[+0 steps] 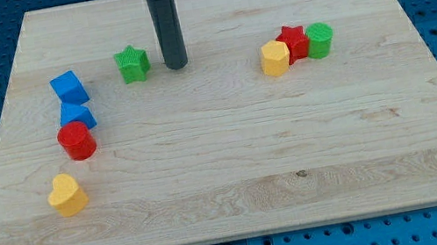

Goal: Slide the green star near the blue cube

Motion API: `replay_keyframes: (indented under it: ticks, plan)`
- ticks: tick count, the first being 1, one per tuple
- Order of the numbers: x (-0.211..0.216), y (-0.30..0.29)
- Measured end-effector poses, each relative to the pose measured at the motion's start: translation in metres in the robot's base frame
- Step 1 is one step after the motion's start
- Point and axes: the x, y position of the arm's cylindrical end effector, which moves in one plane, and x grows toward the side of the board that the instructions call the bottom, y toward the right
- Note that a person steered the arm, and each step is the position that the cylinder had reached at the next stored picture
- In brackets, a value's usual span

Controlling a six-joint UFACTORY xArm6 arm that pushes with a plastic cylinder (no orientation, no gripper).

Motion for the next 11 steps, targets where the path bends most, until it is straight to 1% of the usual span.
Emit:
replay_keyframes:
  ticks: [1, 3, 5, 7, 11]
  plan:
    - [0.001, -0.005]
    - [0.011, -0.041]
    - [-0.004, -0.059]
    - [-0.004, -0.092]
    - [-0.004, -0.109]
